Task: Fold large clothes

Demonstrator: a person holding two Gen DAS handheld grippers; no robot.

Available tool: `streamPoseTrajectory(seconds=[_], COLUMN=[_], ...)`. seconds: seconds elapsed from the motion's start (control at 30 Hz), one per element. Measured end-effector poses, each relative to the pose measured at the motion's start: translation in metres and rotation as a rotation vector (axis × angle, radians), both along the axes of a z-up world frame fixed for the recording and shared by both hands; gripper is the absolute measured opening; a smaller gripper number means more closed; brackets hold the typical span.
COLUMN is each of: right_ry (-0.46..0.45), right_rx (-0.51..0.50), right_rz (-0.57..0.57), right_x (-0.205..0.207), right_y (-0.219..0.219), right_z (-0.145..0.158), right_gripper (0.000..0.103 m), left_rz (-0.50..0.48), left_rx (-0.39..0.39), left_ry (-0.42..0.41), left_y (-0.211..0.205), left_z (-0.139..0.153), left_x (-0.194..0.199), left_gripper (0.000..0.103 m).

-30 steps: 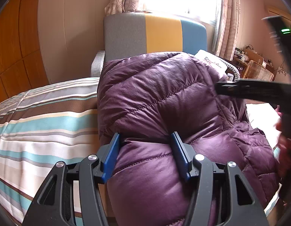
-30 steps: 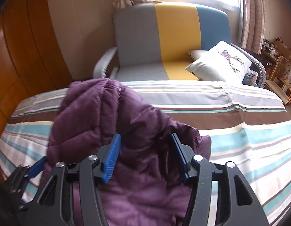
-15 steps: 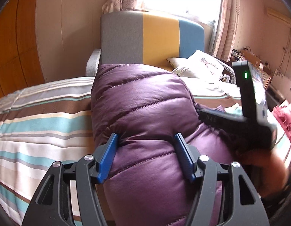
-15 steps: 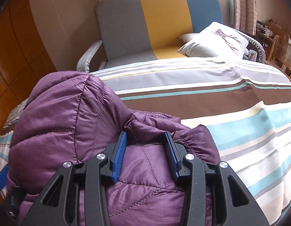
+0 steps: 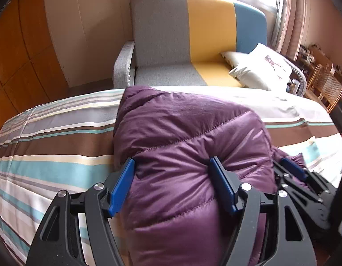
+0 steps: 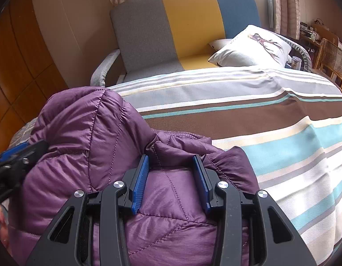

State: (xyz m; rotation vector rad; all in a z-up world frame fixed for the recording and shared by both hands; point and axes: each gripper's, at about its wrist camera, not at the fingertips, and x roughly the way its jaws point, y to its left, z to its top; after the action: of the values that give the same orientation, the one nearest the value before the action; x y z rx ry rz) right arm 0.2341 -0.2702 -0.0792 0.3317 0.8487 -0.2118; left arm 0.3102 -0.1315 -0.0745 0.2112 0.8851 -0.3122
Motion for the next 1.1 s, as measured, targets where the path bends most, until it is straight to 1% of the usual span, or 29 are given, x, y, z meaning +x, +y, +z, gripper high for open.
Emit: streamPoseTrajectory(seconds=[0.03, 0.07, 0.13, 0.23, 0.37, 0.47, 0.57, 0.63, 0.73, 0.8, 0.9, 1.0, 1.1], right_ry=[0.005, 0.011, 0.021, 0.022, 0.019, 0.015, 0.020, 0.000, -0.059, -0.074, -0.089, -0.059, -0.008], right_rx=[-0.002, -0.006, -0.014, -0.028, -0.045, -0.044, -0.046, -0.036, 0.009, 0.008, 0.010, -0.019, -0.032], right_rz=[0.001, 0.002, 0.002, 0.001, 0.001, 0.006, 0.043, 0.059, 0.064, 0.081, 0.098, 0.109, 0.107], right_x=[0.001, 0.003, 0.005, 0.008, 0.007, 0.006, 0.006, -0.001, -0.030, -0.048, -0.072, -0.079, -0.071], right_y=[0.000, -0.001, -0.001, 0.002, 0.006, 0.007, 0.007, 0.005, 0.003, 0.008, 0.016, 0.022, 0.021], right_z=[-0.001, -0.002, -0.003, -0.004, -0.003, -0.001, 0.006, 0.016, 0.036, 0.045, 0.053, 0.048, 0.030], right_gripper=[0.041, 0.041, 0.041, 0.041, 0.041, 0.041, 0.041, 0.041, 0.041, 0.041, 0.041, 0.041, 0.041], left_rz=[0.007, 0.014, 0.031, 0.047, 0.050, 0.050, 0.048, 0.040, 0.017, 0.013, 0.005, 0.011, 0.020], left_rx=[0.013, 0.010, -0.012, -0.033, -0.035, -0.023, -0.002, 0.010, 0.011, -0.021, -0.062, -0.069, -0.098], left_ry=[-0.003, 0.003, 0.006, -0.004, -0.014, -0.026, -0.059, -0.079, -0.118, -0.127, -0.124, -0.125, -0.083], left_y=[-0.001, -0.001, 0.001, 0.005, 0.007, 0.008, 0.009, 0.011, 0.016, 0.022, 0.032, 0.040, 0.043], left_z=[-0.005, -0.011, -0.021, -0.028, -0.030, -0.028, -0.023, -0.018, -0.005, 0.003, 0.007, 0.003, -0.008], left_x=[0.002, 0.004, 0.006, 0.005, -0.002, -0.007, -0.016, -0.026, -0.048, -0.065, -0.091, -0.106, -0.103], left_gripper=[0.070, 0.070, 0.070, 0.070, 0.070, 0.070, 0.071, 0.071, 0.071, 0.074, 0.075, 0.079, 0.080])
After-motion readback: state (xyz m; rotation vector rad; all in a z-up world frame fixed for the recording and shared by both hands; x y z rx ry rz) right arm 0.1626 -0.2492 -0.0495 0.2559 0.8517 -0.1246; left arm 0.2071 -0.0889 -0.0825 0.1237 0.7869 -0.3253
